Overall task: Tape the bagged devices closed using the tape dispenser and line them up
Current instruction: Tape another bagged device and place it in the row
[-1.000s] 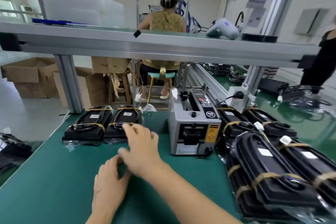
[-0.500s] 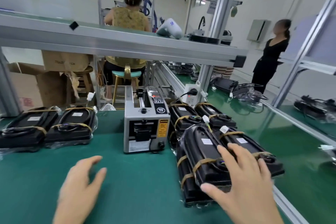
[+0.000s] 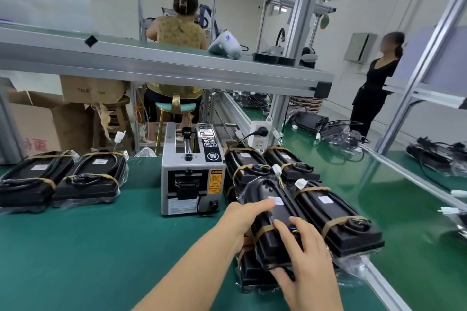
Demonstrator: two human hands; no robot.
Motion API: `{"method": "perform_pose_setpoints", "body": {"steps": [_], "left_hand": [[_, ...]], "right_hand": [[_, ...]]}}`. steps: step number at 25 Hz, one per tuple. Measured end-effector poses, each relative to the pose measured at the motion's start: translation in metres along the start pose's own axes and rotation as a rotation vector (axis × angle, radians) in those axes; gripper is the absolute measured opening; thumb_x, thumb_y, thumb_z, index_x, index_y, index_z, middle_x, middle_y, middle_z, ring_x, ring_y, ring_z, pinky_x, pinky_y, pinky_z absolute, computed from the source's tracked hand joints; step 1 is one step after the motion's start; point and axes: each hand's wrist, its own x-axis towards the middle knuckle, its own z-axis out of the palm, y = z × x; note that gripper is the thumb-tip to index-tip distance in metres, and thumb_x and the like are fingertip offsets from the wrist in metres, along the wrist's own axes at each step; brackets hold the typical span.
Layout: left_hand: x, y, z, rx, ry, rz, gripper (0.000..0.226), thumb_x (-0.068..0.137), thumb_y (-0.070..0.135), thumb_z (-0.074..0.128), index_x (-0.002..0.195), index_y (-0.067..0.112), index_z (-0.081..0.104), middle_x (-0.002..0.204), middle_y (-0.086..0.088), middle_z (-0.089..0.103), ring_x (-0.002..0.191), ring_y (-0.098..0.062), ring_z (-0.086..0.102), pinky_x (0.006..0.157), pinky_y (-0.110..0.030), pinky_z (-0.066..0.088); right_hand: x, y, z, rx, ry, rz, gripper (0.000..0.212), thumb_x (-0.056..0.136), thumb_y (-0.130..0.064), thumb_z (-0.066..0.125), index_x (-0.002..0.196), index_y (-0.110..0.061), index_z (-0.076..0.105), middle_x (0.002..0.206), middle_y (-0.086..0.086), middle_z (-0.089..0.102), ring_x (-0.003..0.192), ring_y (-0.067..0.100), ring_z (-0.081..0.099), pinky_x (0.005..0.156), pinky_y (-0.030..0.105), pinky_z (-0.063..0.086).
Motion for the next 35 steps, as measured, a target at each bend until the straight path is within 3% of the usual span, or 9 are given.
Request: {"method": "perform_pose_setpoints", "body": {"steps": [2,6,10,15,20,24,27,32,35], "left_hand": [[-0.002,0.000,0.005,-0.053,0.028,0.002,0.059,0.066,0.025,0.084,0.114,0.005,0.058,0.099,-0.013,0.068,0.074,-0.023,0.068,0.050,-0.026,0.053],[-0.011,-0.008,0.002,-0.203,-0.022,0.048,0.045,0.062,-0.001,0.074,0.104,0.002,0.059,0.092,-0.019,0.070,0.072,-0.032,0.068,0.056,-0.035,0.056],[-0.045,-0.012,-0.022,-0.239,-0.032,0.416,0.050,0.041,-0.010,0.059,0.090,0.002,0.061,0.071,-0.009,0.068,0.056,-0.018,0.060,0.047,-0.021,0.046],[-0.091,-0.022,-0.094,-0.186,0.172,0.834,0.064,0.035,-0.012,0.051,0.091,0.015,0.068,0.075,-0.008,0.070,0.062,-0.014,0.063,0.051,-0.019,0.049],[-0.116,-0.043,-0.164,-0.170,0.361,0.823,0.070,0.034,-0.012,0.048,0.091,0.022,0.069,0.075,-0.006,0.070,0.066,-0.018,0.065,0.052,-0.020,0.050],[-0.126,-0.060,-0.195,-0.093,0.429,0.808,0.071,0.034,-0.012,0.049,0.094,0.022,0.067,0.083,-0.011,0.071,0.073,-0.022,0.068,0.057,-0.026,0.054],[-0.127,-0.067,-0.207,-0.065,0.456,0.803,0.071,0.034,-0.011,0.050,0.094,0.023,0.067,0.087,-0.013,0.071,0.078,-0.023,0.068,0.060,-0.028,0.054],[-0.122,-0.070,-0.216,-0.092,0.488,0.805,0.066,0.035,-0.009,0.049,0.093,0.017,0.064,0.084,-0.015,0.069,0.076,-0.026,0.064,0.064,-0.036,0.050],[-0.121,-0.073,-0.219,-0.075,0.496,0.797,0.067,0.035,-0.010,0.049,0.093,0.021,0.065,0.084,-0.015,0.070,0.077,-0.027,0.067,0.061,-0.031,0.053]], "right_hand": [[-0.002,0.004,-0.001,0.038,0.020,-0.022,0.096,0.020,-0.013,0.096,0.112,-0.011,0.071,0.109,0.017,0.067,0.103,0.035,0.062,0.070,0.050,0.057],[-0.013,0.000,-0.005,0.140,0.152,-0.116,0.088,0.035,-0.023,0.088,0.117,-0.024,0.055,0.113,0.008,0.062,0.106,0.024,0.048,0.083,0.044,0.053],[-0.015,-0.026,-0.023,0.192,0.333,-0.195,0.036,0.080,-0.051,0.050,0.111,-0.033,0.053,0.113,-0.009,0.048,0.105,0.011,0.050,0.101,0.030,0.027],[-0.003,-0.066,-0.049,0.572,0.428,-0.144,0.025,0.089,-0.049,0.054,0.106,-0.034,0.065,0.112,-0.015,0.057,0.103,0.004,0.056,0.086,0.025,0.045],[0.029,-0.104,-0.035,0.997,0.120,0.052,0.024,0.093,-0.015,0.061,0.104,-0.036,0.063,0.112,-0.023,0.058,0.111,0.000,0.054,0.089,0.006,0.036],[0.056,-0.144,-0.024,1.249,-0.190,-0.004,0.028,0.080,-0.041,0.064,0.108,-0.038,0.063,0.118,-0.021,0.059,0.116,0.000,0.052,0.096,0.014,0.036],[0.061,-0.161,-0.025,1.420,-0.305,-0.146,0.015,0.080,-0.037,0.076,0.095,-0.033,0.071,0.120,-0.014,0.058,0.117,0.004,0.053,0.097,0.016,0.038],[0.037,-0.166,-0.018,1.186,-0.285,-0.575,0.035,0.078,-0.004,0.057,0.106,-0.022,0.072,0.112,-0.006,0.057,0.103,0.010,0.059,0.086,0.014,0.041],[0.027,-0.176,-0.009,0.933,-0.143,-0.746,0.025,0.098,-0.020,0.047,0.107,-0.023,0.071,0.106,-0.010,0.059,0.086,-0.005,0.054,0.074,0.010,0.043]]}}
